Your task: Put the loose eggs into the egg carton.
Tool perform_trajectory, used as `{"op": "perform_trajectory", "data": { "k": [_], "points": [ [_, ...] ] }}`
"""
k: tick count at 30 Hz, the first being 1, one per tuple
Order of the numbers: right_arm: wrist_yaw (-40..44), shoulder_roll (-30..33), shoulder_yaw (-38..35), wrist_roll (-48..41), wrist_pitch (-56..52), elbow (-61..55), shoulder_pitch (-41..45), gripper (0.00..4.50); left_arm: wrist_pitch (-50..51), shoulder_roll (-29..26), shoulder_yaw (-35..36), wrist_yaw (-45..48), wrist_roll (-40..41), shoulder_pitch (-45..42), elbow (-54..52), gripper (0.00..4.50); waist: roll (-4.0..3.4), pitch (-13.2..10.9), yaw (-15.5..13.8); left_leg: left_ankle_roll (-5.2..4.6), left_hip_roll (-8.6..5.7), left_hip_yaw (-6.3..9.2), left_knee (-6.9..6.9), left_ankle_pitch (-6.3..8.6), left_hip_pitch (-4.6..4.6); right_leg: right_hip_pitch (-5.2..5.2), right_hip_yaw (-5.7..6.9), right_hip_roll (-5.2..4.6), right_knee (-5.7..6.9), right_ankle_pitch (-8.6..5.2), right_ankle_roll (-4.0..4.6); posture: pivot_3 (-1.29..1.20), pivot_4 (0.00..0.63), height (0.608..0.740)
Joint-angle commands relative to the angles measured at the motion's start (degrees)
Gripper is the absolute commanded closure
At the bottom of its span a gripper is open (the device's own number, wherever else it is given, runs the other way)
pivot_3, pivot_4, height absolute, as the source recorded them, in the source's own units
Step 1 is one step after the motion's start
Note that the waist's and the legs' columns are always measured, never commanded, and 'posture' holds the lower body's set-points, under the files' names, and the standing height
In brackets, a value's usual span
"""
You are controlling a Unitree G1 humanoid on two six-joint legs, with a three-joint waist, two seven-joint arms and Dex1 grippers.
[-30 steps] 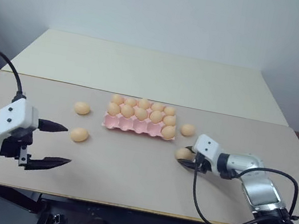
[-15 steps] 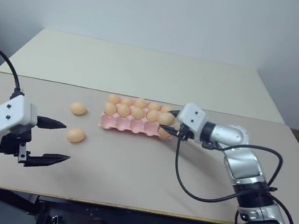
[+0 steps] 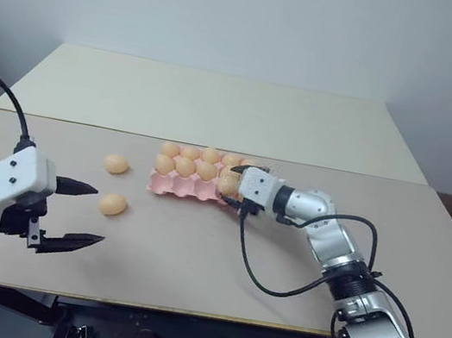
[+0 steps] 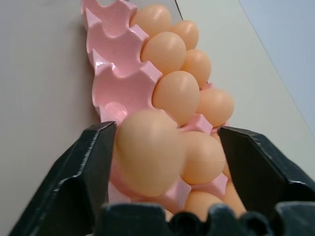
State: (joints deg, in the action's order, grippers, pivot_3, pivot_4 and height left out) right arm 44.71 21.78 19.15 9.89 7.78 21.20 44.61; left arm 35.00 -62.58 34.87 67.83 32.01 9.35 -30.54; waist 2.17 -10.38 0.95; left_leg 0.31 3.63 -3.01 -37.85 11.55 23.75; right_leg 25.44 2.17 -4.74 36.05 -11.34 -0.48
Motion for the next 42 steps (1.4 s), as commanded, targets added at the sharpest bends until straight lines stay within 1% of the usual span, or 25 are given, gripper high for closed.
{"op": "perform_trajectory", "data": {
  "k": [1, 3, 6, 10, 13, 17, 19, 22, 26, 30, 34, 38, 42],
  "points": [
    [-0.82, 0.04, -1.18, -0.14, 1.35, -1.54, 0.88, 0.02, -0.64, 0.22, 1.85, -0.46, 0.28, -0.13, -0.69, 0.00, 0.00, 0.00, -0.05, 0.00, 0.04, 0.00, 0.00, 0.00, 0.00, 0.00, 0.00, 0.04, 0.00, 0.01, 0.02, 0.00, 0.150, 0.740],
    [-1.18, 0.41, -1.39, 0.36, 1.11, -2.15, 0.82, 0.02, -0.78, 0.14, 1.75, -0.47, 0.20, -0.27, -0.50, 0.00, 0.00, 0.00, -0.07, 0.00, 0.16, 0.00, 0.00, 0.00, 0.00, 0.02, 0.00, 0.17, -0.01, 0.04, 0.08, 0.00, 0.150, 0.740],
    [-0.40, 1.74, -3.65, -1.81, -1.51, -5.87, -0.60, 0.02, -0.79, 0.11, 1.42, -0.78, 0.16, -0.50, -0.69, 0.00, -0.01, -0.01, -0.09, 0.00, 0.26, 0.00, 0.00, 0.00, 0.00, 0.10, -0.02, 0.28, 0.02, 0.07, 0.17, 0.00, 0.150, 0.740],
    [1.18, 6.35, -7.64, -4.18, -5.80, -10.75, -3.70, 0.02, -0.54, 0.20, 1.47, -1.15, 0.46, -0.53, -1.26, 0.00, -0.01, 0.00, -0.35, 0.01, 0.28, -0.01, 0.00, 0.00, 0.03, 0.14, -0.02, 0.29, 0.03, 0.08, 0.17, 0.00, 0.150, 0.740],
    [3.86, 11.20, -10.71, -6.47, -8.49, -13.69, -6.23, 0.02, -0.50, 0.07, 1.44, -1.19, 0.53, -0.59, -1.21, 0.00, -0.01, 0.00, -0.37, 0.01, 0.25, -0.07, 0.00, 0.01, 0.03, 0.13, -0.05, 0.25, -0.01, 0.00, 0.29, 0.00, 0.150, 0.740],
    [9.78, 18.66, -15.87, -12.20, -12.46, -18.66, -10.90, 0.02, -0.58, -0.05, 1.75, -0.83, 0.49, -0.47, -0.77, 0.00, -0.01, 0.00, -0.30, 0.02, 0.28, -0.12, 0.02, 0.01, 0.04, 0.20, -0.10, 0.29, 0.00, 0.00, 0.30, 0.00, 0.150, 0.740],
    [13.13, 23.41, -18.38, -14.56, -13.49, -20.99, -14.25, 0.02, -1.05, -0.09, 1.82, -0.48, -0.16, 0.01, -0.19, 0.00, -0.01, -0.01, -0.32, 0.02, 0.29, -0.13, 0.06, 0.01, 0.03, 0.22, -0.12, 0.30, 0.01, 0.00, 0.29, 0.00, 0.150, 0.740],
    [16.33, 28.81, -22.00, -17.78, -15.68, -24.87, -18.94, 0.02, -1.46, -0.06, 1.86, -0.34, -0.72, 0.29, 0.40, 0.00, -0.01, -0.01, -0.33, 0.02, 0.29, -0.18, 0.07, 0.01, 0.02, 0.25, -0.17, 0.30, 0.01, -0.01, 0.31, 0.00, 0.150, 0.740],
    [18.78, 33.43, -26.35, -21.69, -19.03, -30.12, -24.30, 0.02, -1.48, -0.42, 2.14, -0.08, -0.68, -0.06, 1.20, 0.00, -0.01, -0.01, -0.13, 0.02, 0.31, -0.34, 0.07, 0.01, -0.02, 0.33, -0.36, 0.32, 0.04, -0.06, 0.42, 0.00, 0.150, 0.740],
    [18.08, 34.85, -28.21, -22.89, -21.05, -33.00, -27.29, 0.02, -1.33, -0.64, 2.17, 0.61, -0.65, 0.17, 1.71, 0.00, -0.01, 0.00, -0.20, 0.02, 0.31, -0.41, 0.07, 0.01, -0.12, 0.35, -0.46, 0.33, 0.09, -0.06, 0.42, 0.00, 0.150, 0.740],
    [17.23, 34.89, -28.47, -23.03, -21.84, -33.96, -28.13, 0.02, -1.51, -0.55, 2.16, 0.77, -0.83, 0.15, 1.85, 0.00, -0.01, -0.01, -0.29, 0.03, 0.29, -0.49, 0.06, 0.02, -0.04, 0.46, -0.56, 0.31, 0.07, -0.06, 0.42, 0.00, 0.150, 0.740],
    [16.45, 34.19, -27.10, -22.20, -21.26, -32.80, -27.51, 0.02, -1.74, -0.62, 2.15, 0.77, -1.33, 0.31, 1.87, 0.00, 0.00, 0.00, -0.29, 0.04, 0.24, -0.60, 0.06, 0.03, 0.04, 0.58, -0.72, 0.31, 0.06, -0.03, 0.38, 0.00, 0.150, 0.740],
    [15.39, 31.36, -22.18, -20.07, -20.43, -28.87, -22.25, 0.02, -1.84, -0.67, 2.14, 0.83, -1.61, 0.12, 1.81, 0.00, 0.01, 0.00, 0.04, 0.05, 0.26, -0.71, 0.06, 0.03, 0.03, 0.64, -0.83, 0.34, 0.08, 0.00, 0.34, 0.00, 0.150, 0.740]
  ]
}}
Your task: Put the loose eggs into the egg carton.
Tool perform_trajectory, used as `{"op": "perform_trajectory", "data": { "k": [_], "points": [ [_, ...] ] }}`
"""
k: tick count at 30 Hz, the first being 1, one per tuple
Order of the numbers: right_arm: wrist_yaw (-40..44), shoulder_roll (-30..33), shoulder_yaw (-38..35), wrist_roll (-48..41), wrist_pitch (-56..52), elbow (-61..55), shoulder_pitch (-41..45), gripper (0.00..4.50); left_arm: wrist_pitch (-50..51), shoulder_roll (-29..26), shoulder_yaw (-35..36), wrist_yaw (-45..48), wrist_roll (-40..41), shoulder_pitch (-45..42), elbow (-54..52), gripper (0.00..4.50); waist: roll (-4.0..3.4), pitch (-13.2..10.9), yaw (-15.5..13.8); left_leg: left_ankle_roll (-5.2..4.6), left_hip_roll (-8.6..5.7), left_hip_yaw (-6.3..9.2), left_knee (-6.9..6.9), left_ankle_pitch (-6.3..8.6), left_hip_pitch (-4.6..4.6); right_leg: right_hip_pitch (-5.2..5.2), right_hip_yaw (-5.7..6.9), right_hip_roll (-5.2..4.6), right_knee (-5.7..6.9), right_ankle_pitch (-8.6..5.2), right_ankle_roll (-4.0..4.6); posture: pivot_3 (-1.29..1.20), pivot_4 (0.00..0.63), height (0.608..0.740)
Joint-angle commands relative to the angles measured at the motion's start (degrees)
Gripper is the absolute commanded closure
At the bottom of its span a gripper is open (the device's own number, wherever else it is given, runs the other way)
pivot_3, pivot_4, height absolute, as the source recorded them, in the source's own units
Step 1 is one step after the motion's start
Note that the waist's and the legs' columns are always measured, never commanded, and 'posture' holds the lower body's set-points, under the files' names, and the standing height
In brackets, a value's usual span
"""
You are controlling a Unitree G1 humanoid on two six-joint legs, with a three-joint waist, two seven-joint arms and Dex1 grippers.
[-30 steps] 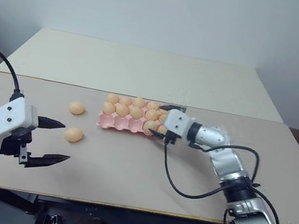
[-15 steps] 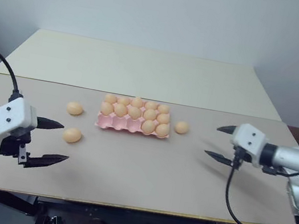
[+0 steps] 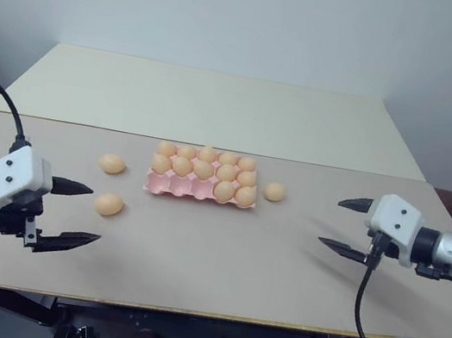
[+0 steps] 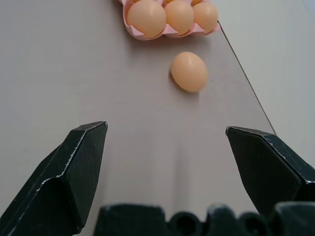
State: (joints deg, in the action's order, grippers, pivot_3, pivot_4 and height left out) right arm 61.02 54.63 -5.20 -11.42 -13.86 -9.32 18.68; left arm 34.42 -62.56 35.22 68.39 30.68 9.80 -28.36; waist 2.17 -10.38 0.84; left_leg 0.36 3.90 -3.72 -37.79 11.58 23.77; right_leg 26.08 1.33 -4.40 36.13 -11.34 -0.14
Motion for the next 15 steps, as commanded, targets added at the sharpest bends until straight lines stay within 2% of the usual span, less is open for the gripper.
{"op": "perform_trajectory", "data": {
  "k": [1, 4, 10, 15],
  "points": [
    [-1.58, -3.09, 4.34, 2.63, 1.51, 3.51, 6.33, 0.02, -1.27, -0.84, 1.67, 0.28, -0.26, -0.60, -0.25, 0.00, 0.01, 0.01, 0.19, 0.00, 0.01, -0.03, -0.01, 0.00, -0.04, 0.00, -0.06, 0.03, 0.01, 0.03, 0.00, 0.00, 0.150, 0.740],
    [-2.86, -7.56, 9.40, 6.18, 3.06, 9.67, 13.04, 0.02, -1.52, -1.32, 1.11, 0.25, -0.26, -1.58, 0.40, 0.00, 0.01, 0.01, 0.37, 0.00, 0.02, -0.08, -0.01, 0.00, -0.09, 0.03, -0.15, 0.06, 0.06, 0.05, 0.01, 0.00, 0.150, 0.740],
    [-6.43, -17.58, 16.30, 13.01, 11.42, 30.17, 25.14, 0.02, -2.01, -1.81, -0.13, 0.35, -0.69, -2.61, 1.45, 0.00, 0.02, 0.01, 0.18, 0.00, 0.00, -0.13, 0.01, 0.01, 0.05, 0.11, -0.21, 0.09, 0.01, 0.16, -0.13, 0.00, 0.150, 0.740],
    [-10.10, -21.97, 19.86, 18.93, 20.39, 45.58, 32.05, 0.02, -1.62, -1.81, 0.05, 0.21, -0.43, -2.51, 0.90, 0.00, 0.02, 0.01, 0.08, 0.00, -0.02, -0.19, 0.01, 0.02, 0.12, 0.13, -0.25, 0.05, -0.06, 0.30, -0.29, 0.00, 0.150, 0.740]
  ]
}}
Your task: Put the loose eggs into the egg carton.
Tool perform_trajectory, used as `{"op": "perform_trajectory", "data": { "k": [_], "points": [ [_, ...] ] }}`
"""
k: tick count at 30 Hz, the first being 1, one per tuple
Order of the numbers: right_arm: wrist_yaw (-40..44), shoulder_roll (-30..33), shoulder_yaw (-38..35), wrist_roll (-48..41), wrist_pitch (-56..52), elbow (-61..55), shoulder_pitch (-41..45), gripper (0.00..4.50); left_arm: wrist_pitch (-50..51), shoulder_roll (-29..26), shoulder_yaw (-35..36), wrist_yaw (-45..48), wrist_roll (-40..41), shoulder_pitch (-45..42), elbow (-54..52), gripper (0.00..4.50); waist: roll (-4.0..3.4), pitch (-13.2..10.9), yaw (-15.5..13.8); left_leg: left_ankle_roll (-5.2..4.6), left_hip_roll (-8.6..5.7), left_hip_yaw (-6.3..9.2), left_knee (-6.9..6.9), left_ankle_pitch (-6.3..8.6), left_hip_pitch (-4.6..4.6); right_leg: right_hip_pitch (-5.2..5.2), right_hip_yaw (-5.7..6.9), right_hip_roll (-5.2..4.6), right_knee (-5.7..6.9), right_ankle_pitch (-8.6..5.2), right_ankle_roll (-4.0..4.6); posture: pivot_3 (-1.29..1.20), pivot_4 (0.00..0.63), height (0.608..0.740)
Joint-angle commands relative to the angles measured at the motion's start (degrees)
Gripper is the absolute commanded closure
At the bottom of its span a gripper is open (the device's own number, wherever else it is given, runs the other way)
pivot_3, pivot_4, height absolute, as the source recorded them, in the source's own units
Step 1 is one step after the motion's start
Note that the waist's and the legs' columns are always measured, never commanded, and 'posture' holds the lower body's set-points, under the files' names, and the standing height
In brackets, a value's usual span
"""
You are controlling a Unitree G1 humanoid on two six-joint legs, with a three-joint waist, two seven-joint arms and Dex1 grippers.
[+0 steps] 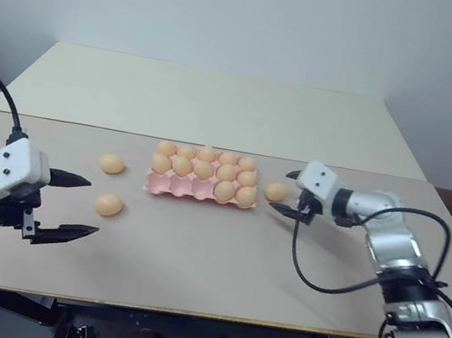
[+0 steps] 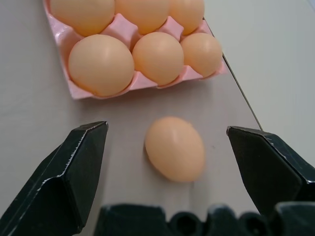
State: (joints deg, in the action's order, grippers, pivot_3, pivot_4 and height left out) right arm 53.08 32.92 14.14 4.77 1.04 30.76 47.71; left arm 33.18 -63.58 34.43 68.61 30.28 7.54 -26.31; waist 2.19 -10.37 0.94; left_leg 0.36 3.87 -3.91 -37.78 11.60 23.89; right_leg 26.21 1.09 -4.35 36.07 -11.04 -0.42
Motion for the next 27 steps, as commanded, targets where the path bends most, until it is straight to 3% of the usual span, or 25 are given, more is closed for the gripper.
{"op": "perform_trajectory", "data": {
  "k": [1, 11, 14, 18, 20, 27],
  "points": [
    [-2.45, -0.97, 0.59, 2.98, 6.57, 7.86, 4.04, 0.02, -0.34, -0.72, 1.05, 0.03, -0.09, 0.04, -1.31, 0.00, 0.00, 0.00, 0.00, 0.00, 0.00, 0.00, 0.00, 0.00, -0.01, 0.00, 0.00, 0.00, 0.01, 0.00, 0.00, 0.00, 0.150, 0.740],
    [-2.97, -4.99, 0.39, 5.30, 12.91, 22.29, 9.96, 0.02, -0.25, -0.31, 1.09, -0.39, -0.64, 1.51, -2.47, 0.00, 0.00, 0.00, 0.54, 0.00, 0.04, 0.00, 0.00, 0.00, -0.09, -0.01, -0.06, 0.06, 0.10, 0.04, 0.02, 0.00, 0.150, 0.740],
    [-2.61, -5.61, 0.00, 5.09, 13.29, 24.27, 10.56, 0.59, -0.32, -0.31, 1.09, -0.41, -0.79, 1.64, -2.44, 0.00, 0.00, 0.00, 0.83, 0.00, 0.04, 0.00, 0.00, 0.00, -0.11, -0.03, -0.08, 0.06, 0.11, 0.05, 0.03, 0.00, 0.150, 0.740],
    [-2.63, -6.04, -0.23, 5.07, 13.62, 25.63, 11.07, 2.02, -0.16, -0.22, 1.38, -0.45, -0.74, 1.91, -2.58, 0.00, 0.00, 0.00, 1.22, 0.00, 0.03, -0.02, 0.00, 0.00, -0.11, -0.03, -0.10, 0.05, 0.11, 0.06, 0.02, 0.00, 0.150, 0.740],
    [-2.64, -6.16, -0.31, 5.02, 13.91, 25.68, 11.15, 2.48, -0.15, -0.17, 1.56, -0.42, -0.77, 2.11, -2.66, 0.00, 0.00, 0.00, 1.43, 0.00, 0.03, -0.02, 0.00, 0.00, -0.11, -0.03, -0.11, 0.06, 0.11, 0.07, 0.01, 0.00, 0.150, 0.740],
    [-5.53, -4.49, -0.29, 6.34, 13.92, 20.24, 9.80, 2.53, -0.14, -0.28, 1.86, -0.33, -0.73, 2.20, -2.40, 0.00, -0.01, 0.00, 1.66, 0.00, 0.03, -0.02, 0.00, 0.00, -0.11, -0.01, -0.13, 0.06, 0.13, 0.08, 0.00, 0.00, 0.150, 0.740]
  ]
}}
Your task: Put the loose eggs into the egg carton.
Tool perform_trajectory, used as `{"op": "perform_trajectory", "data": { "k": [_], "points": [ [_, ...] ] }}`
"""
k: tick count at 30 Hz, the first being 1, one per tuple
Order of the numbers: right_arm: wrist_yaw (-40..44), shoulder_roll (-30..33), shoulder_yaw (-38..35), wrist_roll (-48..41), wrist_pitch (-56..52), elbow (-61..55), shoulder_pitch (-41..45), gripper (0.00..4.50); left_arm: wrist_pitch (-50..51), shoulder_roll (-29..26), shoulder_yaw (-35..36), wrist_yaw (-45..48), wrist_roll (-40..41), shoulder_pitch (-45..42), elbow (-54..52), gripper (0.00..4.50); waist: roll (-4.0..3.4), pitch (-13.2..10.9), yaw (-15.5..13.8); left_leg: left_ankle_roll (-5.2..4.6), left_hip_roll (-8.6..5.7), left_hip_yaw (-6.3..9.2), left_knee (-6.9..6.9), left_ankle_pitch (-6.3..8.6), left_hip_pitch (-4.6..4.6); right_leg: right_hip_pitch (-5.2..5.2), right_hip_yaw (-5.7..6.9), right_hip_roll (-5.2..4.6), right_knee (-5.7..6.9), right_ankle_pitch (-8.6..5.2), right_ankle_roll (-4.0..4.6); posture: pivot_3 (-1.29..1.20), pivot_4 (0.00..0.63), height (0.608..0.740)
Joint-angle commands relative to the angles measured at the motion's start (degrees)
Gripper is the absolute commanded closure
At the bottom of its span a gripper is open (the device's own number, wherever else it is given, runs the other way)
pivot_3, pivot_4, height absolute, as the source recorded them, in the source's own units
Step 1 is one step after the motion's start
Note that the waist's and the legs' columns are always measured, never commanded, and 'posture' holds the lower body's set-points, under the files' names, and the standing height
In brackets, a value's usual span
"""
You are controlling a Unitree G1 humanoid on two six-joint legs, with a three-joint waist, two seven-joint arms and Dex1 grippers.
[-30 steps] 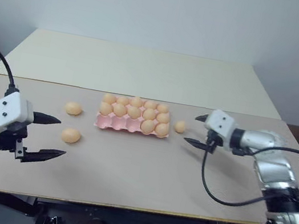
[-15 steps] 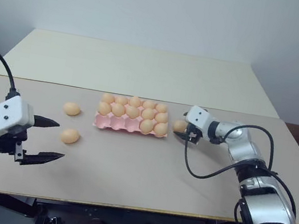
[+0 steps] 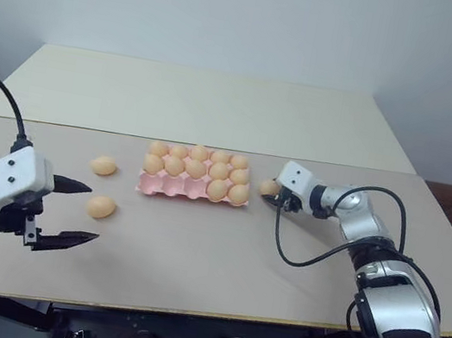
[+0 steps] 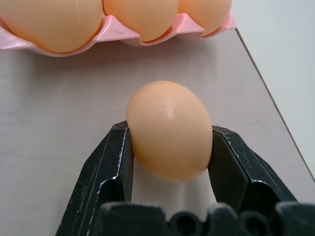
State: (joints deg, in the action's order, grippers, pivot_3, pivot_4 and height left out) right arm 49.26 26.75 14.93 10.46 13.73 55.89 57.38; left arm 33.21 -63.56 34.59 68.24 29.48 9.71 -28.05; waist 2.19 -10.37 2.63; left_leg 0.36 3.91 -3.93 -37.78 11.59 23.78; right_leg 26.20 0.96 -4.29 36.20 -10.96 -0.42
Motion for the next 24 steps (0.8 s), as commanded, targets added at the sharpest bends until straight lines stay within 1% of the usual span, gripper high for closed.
{"op": "perform_trajectory", "data": {
  "k": [1, 7, 10, 12, 15, 18, 21, 24],
  "points": [
    [-1.71, 2.07, -1.36, 0.46, 1.05, -7.13, -0.30, 2.53, -0.24, -0.36, 1.72, 0.11, 0.02, 0.01, -0.50, 0.00, 0.00, 0.00, -0.06, 0.00, 0.00, 0.00, 0.00, 0.00, 0.00, 0.00, 0.00, 0.00, 0.00, 0.00, 0.00, 0.00, 0.150, 0.740],
    [1.27, 1.70, -2.17, -2.90, -1.92, -23.44, -1.96, 2.53, -0.02, -1.27, 1.45, 0.67, -0.27, -0.23, 0.77, 0.00, 0.00, 0.00, 0.06, 0.00, 0.02, -0.02, 0.00, 0.00, -0.02, 0.02, -0.03, 0.02, 0.03, 0.00, -0.01, 0.00, 0.150, 0.740],
    [3.23, 0.13, -1.44, -4.46, -2.68, -28.28, -1.61, 2.53, -0.21, -1.89, 1.85, 1.79, -0.69, 0.47, 1.32, 0.00, -0.01, 0.00, -0.01, 0.00, 0.06, -0.01, 0.00, 0.00, -0.04, 0.02, -0.01, 0.06, 0.07, 0.00, -0.01, 0.00, 0.150, 0.740],
    [3.48, -2.20, -0.80, -5.11, -3.77, -29.88, -1.08, 2.53, -0.34, -2.08, 2.31, 2.22, -0.92, 0.83, 1.78, 0.00, -0.01, 0.00, -0.03, 0.00, 0.06, -0.01, 0.00, 0.00, -0.06, 0.02, -0.01, 0.07, 0.08, 0.00, 0.00, 0.00, 0.150, 0.740],
    [2.79, -7.43, 1.06, -4.81, -6.46, -30.67, -0.48, 2.53, -0.52, -2.13, 2.73, 2.48, -1.26, 1.20, 2.10, 0.00, -0.01, 0.00, 0.02, 0.00, 0.07, -0.02, 0.00, 0.00, -0.07, 0.02, -0.02, 0.06, 0.08, 0.01, 0.01, 0.00, 0.150, 0.740],
    [1.82, -11.11, 3.00, -3.18, -7.18, -30.15, -0.73, 2.53, -0.52, -1.92, 2.97, 2.32, -1.49, 1.52, 1.74, 0.00, -0.01, 0.00, -0.07, 0.00, 0.08, -0.03, 0.00, 0.00, -0.05, 0.04, 0.00, 0.08, 0.10, 0.02, 0.04, 0.00, 0.150, 0.740],
    [0.53, -14.02, 4.39, -2.22, -7.07, -27.26, -0.58, 2.53, -0.17, -1.23, 3.55, 1.99, -1.57, 2.16, 0.74, 0.00, 0.00, 0.00, -0.24, 0.01, 0.07, -0.03, 0.00, 0.00, -0.01, 0.06, 0.01, 0.04, 0.08, 0.02, 0.04, 0.00, 0.150, 0.740],
    [-0.05, -15.36, 4.22, -2.26, -7.16, -24.61, 0.02, 2.53, 0.41, -0.67, 4.29, 1.57, -1.31, 2.97, -0.14, 0.00, 0.01, 0.01, -0.48, 0.01, 0.04, -0.04, 0.00, 0.00, 0.01, 0.04, 0.03, -0.02, 0.04, 0.02, 0.04, 0.00, 0.150, 0.740]
  ]
}}
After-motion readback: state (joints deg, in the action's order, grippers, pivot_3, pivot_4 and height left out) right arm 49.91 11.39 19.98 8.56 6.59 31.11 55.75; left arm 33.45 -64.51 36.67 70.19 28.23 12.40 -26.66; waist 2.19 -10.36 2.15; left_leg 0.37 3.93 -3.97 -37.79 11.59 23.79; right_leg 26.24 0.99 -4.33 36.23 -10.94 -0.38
